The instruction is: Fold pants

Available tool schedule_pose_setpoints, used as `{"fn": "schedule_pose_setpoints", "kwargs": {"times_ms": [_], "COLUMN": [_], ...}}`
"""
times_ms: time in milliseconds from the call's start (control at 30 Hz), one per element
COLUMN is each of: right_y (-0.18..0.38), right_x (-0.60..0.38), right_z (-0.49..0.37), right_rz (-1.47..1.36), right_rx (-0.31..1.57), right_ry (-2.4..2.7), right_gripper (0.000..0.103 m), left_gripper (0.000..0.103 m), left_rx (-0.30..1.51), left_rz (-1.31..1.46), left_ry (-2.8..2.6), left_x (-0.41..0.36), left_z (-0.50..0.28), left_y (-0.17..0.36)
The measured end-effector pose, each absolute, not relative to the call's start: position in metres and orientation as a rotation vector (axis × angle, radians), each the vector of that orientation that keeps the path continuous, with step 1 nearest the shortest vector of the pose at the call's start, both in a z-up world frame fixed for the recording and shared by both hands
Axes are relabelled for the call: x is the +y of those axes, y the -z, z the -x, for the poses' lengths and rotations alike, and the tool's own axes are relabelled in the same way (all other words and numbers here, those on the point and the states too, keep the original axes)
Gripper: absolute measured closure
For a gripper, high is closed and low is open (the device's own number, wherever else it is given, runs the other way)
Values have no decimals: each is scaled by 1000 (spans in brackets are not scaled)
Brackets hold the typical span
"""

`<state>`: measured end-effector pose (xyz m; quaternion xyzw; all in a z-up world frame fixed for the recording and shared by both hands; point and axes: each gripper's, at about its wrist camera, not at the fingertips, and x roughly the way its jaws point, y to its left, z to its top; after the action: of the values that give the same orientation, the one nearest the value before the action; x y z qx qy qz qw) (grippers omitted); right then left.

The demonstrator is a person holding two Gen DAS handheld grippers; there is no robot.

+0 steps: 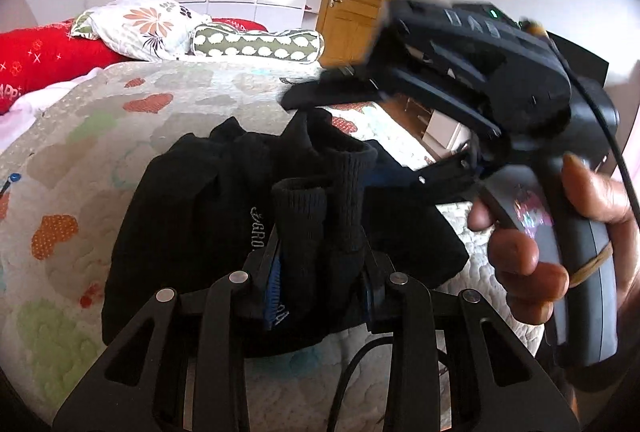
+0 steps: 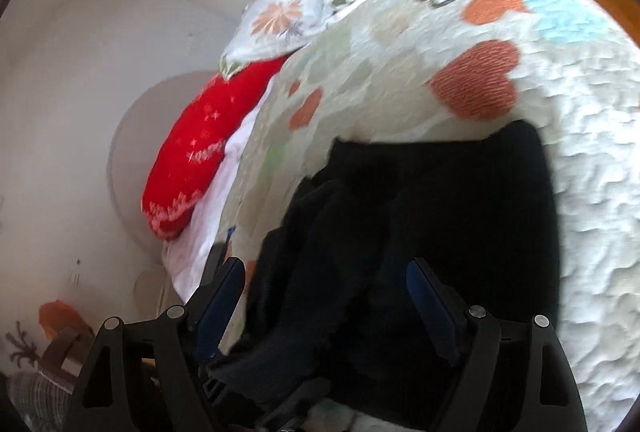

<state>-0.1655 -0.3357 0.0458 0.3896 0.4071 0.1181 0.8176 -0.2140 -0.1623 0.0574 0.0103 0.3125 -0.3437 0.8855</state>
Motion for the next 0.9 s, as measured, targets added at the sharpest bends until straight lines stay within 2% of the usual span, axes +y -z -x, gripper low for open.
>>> {"fn": "schedule_pose_setpoints", "kwargs": {"times_ms": [133,200,233,300,367,400,433,567,700,800,833,867,900], "right_y": [-43,-40,-39,-42,-57,-66,-76,-79,-61,-56,-57,-58,-58], "right_x": [-315,-307,-305,-313,-327,-332,-339,-360,-369,-386,-388,-389,-387], "right_z": [148,150,152,159,169,172,177,182,178,189,197,204,209], "right_rz": [-693,-577,-523,-548,-554,-535,-511,-452,-385,-520,-568,-604,-621], "right_rx": [934,951,954,919,856,826,795,802,851,828,809,799,795], "right_ry": [-224,-189,-167,-182,-178,-159,-133,-21,78,47,21,-2,-17], "right_gripper": [20,44,65,71,81,83,85,87,87,84,65,35,26], "left_gripper": [72,67,64,64,56,45,40,40,40,40,40,40,40], "left_rx": [653,661,665,656,627,606,583,565,624,691,693,699,705], "left_rz": [-26,-27,-30,-28,-25,-17,-1,56,22,1,-4,-3,5], "left_ry": [727,752,765,795,797,787,768,755,709,675,661,657,658], "left_x": [-160,-156,-152,-141,-129,-122,-115,-102,-110,-116,-117,-118,-117], "left_z": [220,221,223,225,227,228,227,213,198,184,181,179,178], "left_y": [-57,-59,-61,-68,-76,-80,-85,-94,-82,-65,-60,-57,-55]}}
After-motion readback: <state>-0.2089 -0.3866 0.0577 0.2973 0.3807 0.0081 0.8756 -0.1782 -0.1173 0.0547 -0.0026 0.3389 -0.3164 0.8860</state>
